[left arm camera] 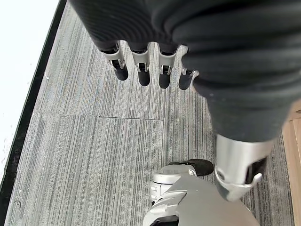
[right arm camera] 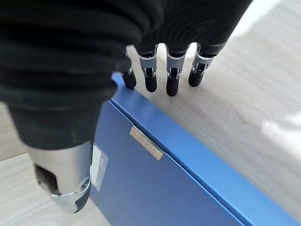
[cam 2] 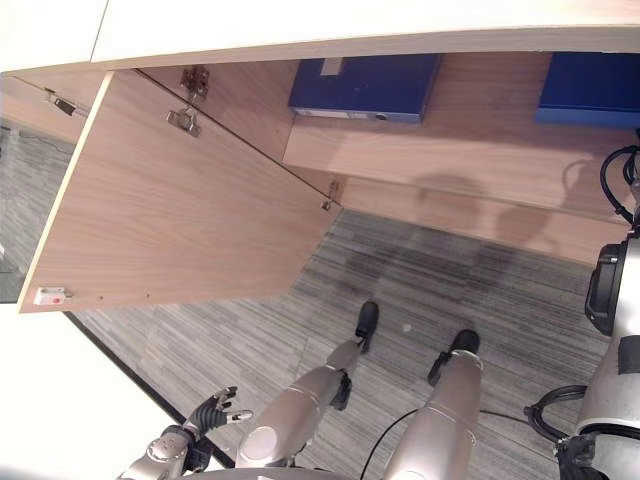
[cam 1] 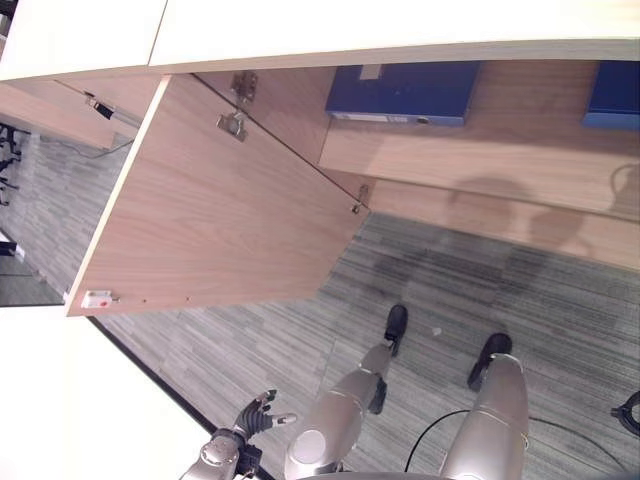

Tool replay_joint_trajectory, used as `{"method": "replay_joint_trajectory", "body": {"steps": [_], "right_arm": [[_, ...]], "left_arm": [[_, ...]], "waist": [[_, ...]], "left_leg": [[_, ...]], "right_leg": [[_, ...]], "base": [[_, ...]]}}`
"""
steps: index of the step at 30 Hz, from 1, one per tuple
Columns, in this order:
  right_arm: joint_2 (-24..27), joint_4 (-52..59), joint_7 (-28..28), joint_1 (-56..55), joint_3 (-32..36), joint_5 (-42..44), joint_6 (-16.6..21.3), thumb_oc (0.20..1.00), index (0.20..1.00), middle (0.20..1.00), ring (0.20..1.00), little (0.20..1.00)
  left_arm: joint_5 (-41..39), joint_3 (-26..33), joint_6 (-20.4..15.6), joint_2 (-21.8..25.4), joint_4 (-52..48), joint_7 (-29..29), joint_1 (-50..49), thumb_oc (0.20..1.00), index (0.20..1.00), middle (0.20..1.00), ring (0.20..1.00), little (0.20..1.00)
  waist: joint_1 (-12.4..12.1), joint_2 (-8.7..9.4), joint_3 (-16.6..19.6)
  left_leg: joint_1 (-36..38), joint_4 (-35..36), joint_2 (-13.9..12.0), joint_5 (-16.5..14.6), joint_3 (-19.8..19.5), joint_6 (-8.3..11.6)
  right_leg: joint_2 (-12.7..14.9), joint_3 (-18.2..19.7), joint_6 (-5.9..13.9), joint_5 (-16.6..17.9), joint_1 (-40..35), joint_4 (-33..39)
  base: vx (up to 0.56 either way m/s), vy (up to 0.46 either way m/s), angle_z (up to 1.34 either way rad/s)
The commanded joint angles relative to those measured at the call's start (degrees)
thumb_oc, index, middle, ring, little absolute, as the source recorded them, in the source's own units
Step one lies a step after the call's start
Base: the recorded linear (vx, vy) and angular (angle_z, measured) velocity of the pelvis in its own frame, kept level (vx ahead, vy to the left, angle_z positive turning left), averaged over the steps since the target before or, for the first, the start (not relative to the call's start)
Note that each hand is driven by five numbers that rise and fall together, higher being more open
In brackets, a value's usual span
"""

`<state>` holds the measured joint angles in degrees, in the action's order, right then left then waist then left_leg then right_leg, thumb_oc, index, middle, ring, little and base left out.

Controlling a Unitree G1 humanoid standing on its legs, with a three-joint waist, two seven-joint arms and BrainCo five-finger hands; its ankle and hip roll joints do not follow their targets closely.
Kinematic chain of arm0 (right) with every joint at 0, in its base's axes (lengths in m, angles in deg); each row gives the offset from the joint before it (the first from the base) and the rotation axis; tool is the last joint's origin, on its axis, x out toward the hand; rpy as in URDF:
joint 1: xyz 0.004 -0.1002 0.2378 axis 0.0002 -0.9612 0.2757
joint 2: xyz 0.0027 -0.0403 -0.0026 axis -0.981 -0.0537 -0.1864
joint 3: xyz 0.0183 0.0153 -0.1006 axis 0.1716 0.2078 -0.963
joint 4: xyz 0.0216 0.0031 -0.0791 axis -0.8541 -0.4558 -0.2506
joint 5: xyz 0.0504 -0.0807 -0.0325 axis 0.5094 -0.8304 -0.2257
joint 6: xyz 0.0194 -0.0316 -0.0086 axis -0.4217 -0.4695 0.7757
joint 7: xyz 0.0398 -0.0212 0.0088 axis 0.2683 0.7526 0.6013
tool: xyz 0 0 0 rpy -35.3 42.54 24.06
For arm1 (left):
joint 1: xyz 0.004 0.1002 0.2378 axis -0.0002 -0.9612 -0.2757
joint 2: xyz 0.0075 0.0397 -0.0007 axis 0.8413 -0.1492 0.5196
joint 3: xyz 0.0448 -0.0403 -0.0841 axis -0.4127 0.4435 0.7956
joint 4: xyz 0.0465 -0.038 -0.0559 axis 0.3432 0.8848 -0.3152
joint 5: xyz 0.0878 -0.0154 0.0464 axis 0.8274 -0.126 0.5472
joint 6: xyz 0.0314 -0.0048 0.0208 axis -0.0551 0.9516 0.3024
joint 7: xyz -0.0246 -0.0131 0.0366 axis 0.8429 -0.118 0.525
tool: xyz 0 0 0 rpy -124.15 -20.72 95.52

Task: Put the empty folder in the office cabinet

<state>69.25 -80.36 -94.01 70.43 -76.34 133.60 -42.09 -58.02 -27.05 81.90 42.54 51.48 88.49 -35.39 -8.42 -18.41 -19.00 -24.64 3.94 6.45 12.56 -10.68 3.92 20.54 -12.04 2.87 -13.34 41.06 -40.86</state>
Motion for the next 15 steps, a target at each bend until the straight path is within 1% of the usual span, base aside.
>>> {"method": "replay_joint_trajectory", "body": {"steps": [1, 3, 4, 6, 9, 10, 11, 15], "right_arm": [[7.67, 7.29, 7.68, 6.78, -4.49, -0.76, 8.03, 1.000, 1.000, 1.000, 1.000, 1.000], [6.69, 7.75, 8.08, 4.84, -2.98, -0.03, 8.38, 1.000, 1.000, 1.000, 1.000, 1.000], [6.04, 8.83, 8.20, 2.60, -1.24, 0.67, 9.28, 1.000, 1.000, 1.000, 1.000, 1.000], [5.32, 9.73, 8.42, 0.92, -0.01, 1.13, 9.81, 1.000, 1.000, 1.000, 1.000, 1.000], [1.34, 13.63, 9.99, -6.95, 5.51, 3.57, 11.93, 1.000, 1.000, 1.000, 1.000, 1.000], [0.43, 13.96, 10.30, -8.88, 7.10, 4.03, 12.05, 1.000, 1.000, 1.000, 1.000, 1.000], [0.32, 14.18, 10.29, -9.39, 7.54, 4.00, 12.10, 1.000, 1.000, 1.000, 1.000, 1.000], [-2.89, 15.27, 11.48, -13.20, 10.57, 5.57, 12.66, 1.000, 1.000, 1.000, 1.000, 1.000]], "left_arm": [[0.62, -0.92, -0.26, 2.08, 2.81, 0.14, 1.55, 1.000, 1.000, 1.000, 1.000, 1.000], [0.32, -0.78, -0.22, 1.89, 2.99, 0.28, 1.87, 1.000, 1.000, 1.000, 1.000, 1.000], [0.03, -0.59, -0.30, 1.64, 2.98, 0.26, 1.89, 1.000, 1.000, 1.000, 1.000, 1.000], [0.00, -0.44, -0.31, 1.78, 3.05, 0.21, 2.08, 1.000, 1.000, 1.000, 1.000, 1.000], [-0.75, 0.28, -0.51, 0.92, 3.24, 0.45, 2.90, 1.000, 1.000, 1.000, 1.000, 1.000], [-0.83, 0.46, -0.51, 0.71, 3.37, 0.49, 2.99, 1.000, 1.000, 1.000, 1.000, 1.000], [-0.82, 0.43, -0.53, 0.89, 3.40, 0.49, 2.92, 1.000, 1.000, 1.000, 1.000, 1.000], [-2.01, 1.31, -0.56, 0.58, 4.16, 0.48, 3.75, 1.000, 1.000, 1.000, 1.000, 1.000]], "waist": [[-2.42, -1.21, 0.04], [-2.23, -1.27, 0.06], [-1.95, -1.05, 0.03], [-1.89, -0.78, 0.01], [-1.01, -0.11, -0.15], [-0.76, 0.13, -0.13], [-0.80, 0.23, -0.10], [-0.39, 1.22, 0.24]], "left_leg": [[7.99, -1.45, -6.06, -13.60, 0.55, 3.81], [8.34, -1.34, -6.20, -13.51, 0.48, 3.74], [8.83, -1.23, -6.38, -13.48, 0.47, 3.77], [9.21, -1.00, -6.53, -13.50, 0.46, 3.78], [9.84, -0.99, -6.91, -13.73, 0.81, 3.70], [10.05, -1.05, -7.06, -13.87, 0.91, 3.69], [10.13, -1.06, -7.11, -13.88, 0.89, 3.68], [10.60, -1.49, -7.50, -14.25, 1.25, 3.74]], "right_leg": [[0.56, 3.80, 9.00, -0.47, -3.62, -0.16], [0.38, 3.68, 9.00, -0.43, -4.01, -0.03], [0.31, 3.56, 9.06, -0.13, -4.59, 0.52], [0.18, 3.41, 9.11, 0.07, -5.14, 1.19], [-0.54, 3.07, 9.08, 0.53, -6.65, 3.01], [-0.68, 2.91, 9.07, 0.65, -7.25, 3.83], [-0.74, 2.83, 9.08, 0.70, -7.43, 3.98], [-1.21, 2.46, 9.02, 1.49, -9.14, 6.20]], "base": [[0.00, 0.000, 0.00], [0.00, 0.000, 0.00], [0.00, 0.000, 0.00], [0.00, 0.000, 0.00], [0.00, 0.050, 0.00], [0.00, 0.023, -0.04], [0.00, 0.029, -0.08], [0.00, 0.045, -0.08]]}}
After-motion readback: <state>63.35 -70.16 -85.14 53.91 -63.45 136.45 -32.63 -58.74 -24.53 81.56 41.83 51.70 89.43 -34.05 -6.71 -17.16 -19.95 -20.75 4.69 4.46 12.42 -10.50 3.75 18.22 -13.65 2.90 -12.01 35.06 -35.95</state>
